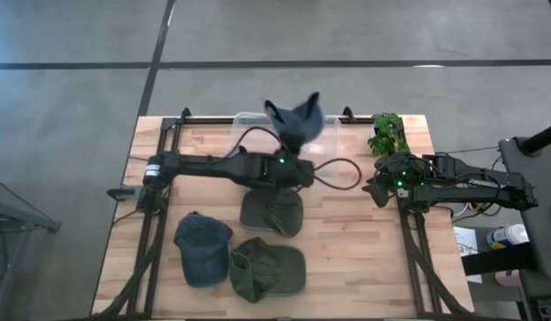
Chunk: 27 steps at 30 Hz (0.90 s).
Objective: Pick & Place hat
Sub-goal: Put the right blue cap into the left transparent bin
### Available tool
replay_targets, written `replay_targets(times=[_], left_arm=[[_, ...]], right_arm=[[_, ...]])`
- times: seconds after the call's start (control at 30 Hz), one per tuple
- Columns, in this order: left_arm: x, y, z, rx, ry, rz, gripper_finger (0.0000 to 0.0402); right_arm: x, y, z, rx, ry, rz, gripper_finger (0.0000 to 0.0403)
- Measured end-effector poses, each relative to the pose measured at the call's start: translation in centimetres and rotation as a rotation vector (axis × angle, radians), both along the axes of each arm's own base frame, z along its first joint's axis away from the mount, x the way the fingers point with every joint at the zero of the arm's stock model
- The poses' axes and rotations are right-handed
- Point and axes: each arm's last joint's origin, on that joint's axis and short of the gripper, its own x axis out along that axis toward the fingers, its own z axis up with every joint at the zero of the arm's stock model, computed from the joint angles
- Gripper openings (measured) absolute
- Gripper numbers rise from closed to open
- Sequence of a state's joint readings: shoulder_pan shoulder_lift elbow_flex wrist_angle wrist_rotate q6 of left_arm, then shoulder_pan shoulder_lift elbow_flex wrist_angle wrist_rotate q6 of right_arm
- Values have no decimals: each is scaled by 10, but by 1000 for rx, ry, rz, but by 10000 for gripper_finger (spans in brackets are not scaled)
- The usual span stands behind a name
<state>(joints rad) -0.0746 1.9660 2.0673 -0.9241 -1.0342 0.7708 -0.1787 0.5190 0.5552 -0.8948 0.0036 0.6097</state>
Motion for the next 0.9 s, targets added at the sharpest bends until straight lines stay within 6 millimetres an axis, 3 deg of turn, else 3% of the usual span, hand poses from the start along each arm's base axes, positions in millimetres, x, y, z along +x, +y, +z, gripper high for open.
replay_targets(times=[0.23,0.4,0.63,0.9], left_arm=[[-53,3,31,-116,89,86,7],[-74,3,37,-223,67,72,11],[-80,4,3,-316,235,11,13],[-78,22,-43,-397,303,-43,14]], right_arm=[[0,0,0,-7,1,9,178],[0,0,0,-7,0,9,178],[0,0,0,-8,-3,9,178],[1,0,1,-8,-9,8,178]])
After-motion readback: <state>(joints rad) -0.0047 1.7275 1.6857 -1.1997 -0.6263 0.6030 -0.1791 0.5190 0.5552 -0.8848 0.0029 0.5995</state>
